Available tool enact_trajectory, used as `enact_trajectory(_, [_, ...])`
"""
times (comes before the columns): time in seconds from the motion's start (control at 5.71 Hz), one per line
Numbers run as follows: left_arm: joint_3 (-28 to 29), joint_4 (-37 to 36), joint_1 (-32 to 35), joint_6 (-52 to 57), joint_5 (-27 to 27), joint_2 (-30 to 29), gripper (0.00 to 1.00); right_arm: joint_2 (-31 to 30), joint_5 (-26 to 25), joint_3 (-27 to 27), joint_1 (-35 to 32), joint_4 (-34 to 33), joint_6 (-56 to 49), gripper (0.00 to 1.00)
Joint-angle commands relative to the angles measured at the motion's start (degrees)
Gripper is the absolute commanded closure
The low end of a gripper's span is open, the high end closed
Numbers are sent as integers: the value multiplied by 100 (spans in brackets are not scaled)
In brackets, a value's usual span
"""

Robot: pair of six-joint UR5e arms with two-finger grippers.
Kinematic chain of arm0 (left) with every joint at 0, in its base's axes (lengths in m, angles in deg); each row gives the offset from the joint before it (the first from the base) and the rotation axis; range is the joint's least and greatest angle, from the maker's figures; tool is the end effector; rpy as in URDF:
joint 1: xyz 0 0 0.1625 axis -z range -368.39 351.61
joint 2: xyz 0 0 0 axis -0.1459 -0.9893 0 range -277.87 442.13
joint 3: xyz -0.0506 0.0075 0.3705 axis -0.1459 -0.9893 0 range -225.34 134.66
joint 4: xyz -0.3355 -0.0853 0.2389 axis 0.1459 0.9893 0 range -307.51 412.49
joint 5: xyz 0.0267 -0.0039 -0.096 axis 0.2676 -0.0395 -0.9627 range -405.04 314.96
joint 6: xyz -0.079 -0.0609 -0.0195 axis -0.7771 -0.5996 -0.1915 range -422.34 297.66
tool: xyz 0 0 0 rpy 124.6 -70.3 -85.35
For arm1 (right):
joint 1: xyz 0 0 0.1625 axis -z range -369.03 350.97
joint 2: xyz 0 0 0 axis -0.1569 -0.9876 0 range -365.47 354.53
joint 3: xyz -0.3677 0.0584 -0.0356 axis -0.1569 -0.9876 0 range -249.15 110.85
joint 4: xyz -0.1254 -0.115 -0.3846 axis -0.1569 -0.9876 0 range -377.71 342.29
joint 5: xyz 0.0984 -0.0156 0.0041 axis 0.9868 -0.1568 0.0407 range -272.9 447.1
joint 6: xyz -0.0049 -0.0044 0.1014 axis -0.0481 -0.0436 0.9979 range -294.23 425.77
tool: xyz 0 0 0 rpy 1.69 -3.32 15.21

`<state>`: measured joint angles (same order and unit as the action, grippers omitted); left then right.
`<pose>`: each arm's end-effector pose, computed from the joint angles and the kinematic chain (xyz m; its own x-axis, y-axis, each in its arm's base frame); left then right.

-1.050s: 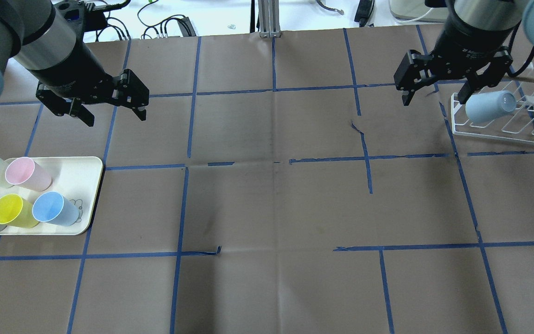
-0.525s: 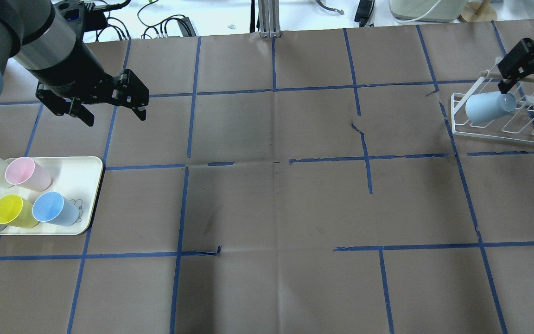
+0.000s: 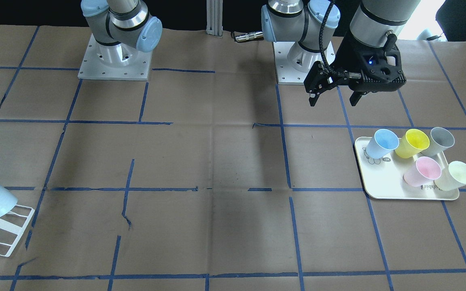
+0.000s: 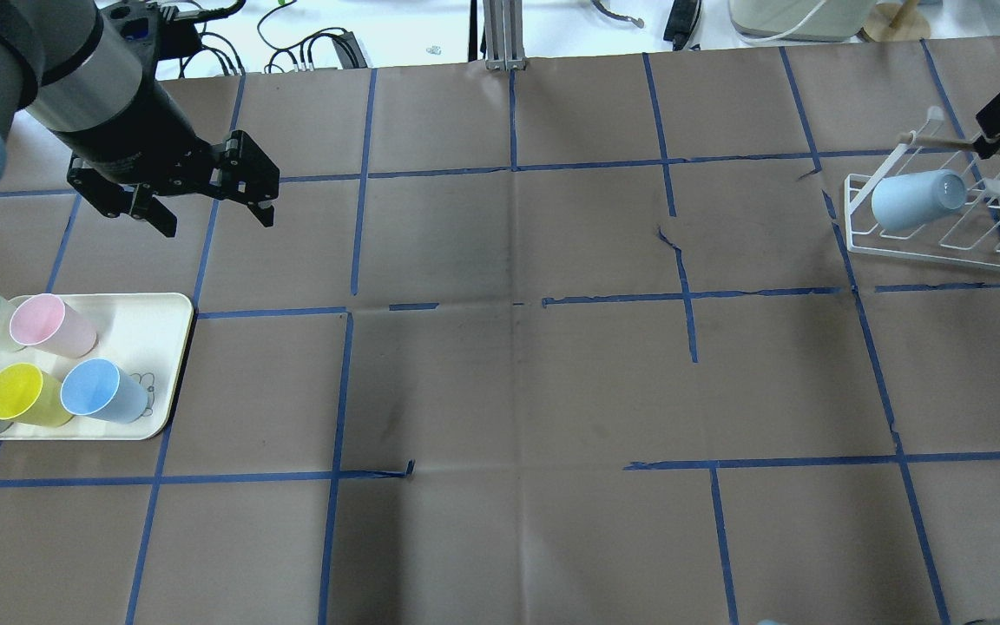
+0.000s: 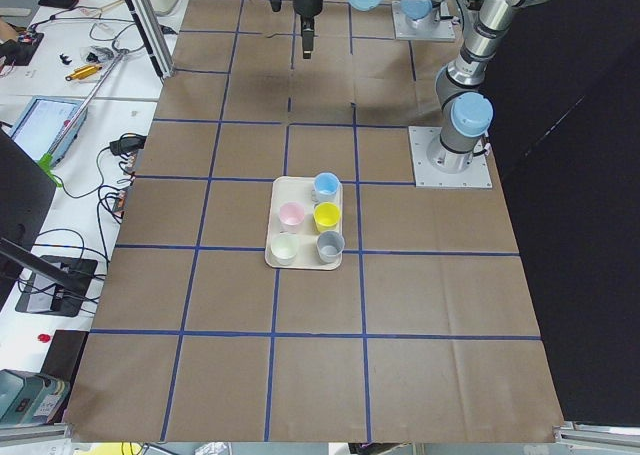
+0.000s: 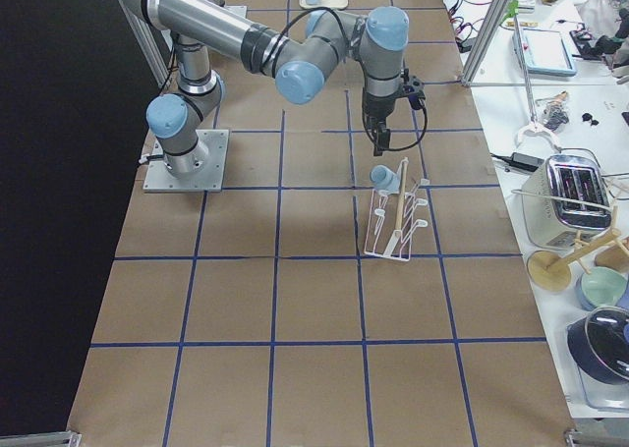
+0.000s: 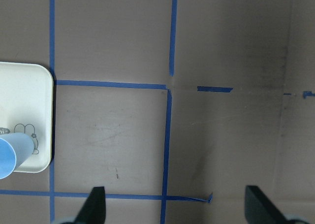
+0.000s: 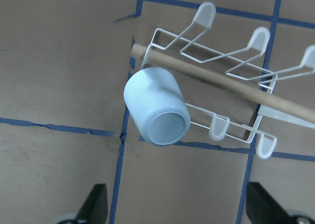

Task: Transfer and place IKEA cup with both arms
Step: 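Lower the right gripper around the hanging light blue cup and close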

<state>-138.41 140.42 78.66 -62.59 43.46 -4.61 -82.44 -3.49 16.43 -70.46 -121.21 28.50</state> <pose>-0.1109 -0.4877 0.4396 -0.9982 -0.0546 0.0263 -0.0556 0.9977 -0.0393 -0.1645 -0.5784 0.3744 -0.9871 -0.1488 0.0597 -0.1525 0.9864 -0.0616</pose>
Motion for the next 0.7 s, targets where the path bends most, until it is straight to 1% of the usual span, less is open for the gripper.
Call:
enact_trajectory(0.0, [-1,5,5,7,0,8,2,514,50,-24,52,-232,-70,0])
enact_trajectory(0.17, [-1,5,5,8,0,8,2,551,59,2,52,-224,-70,0])
enact_trajectory(0.53, [-1,5,5,16,0,8,2,770,260,142,43,-223,-78,0])
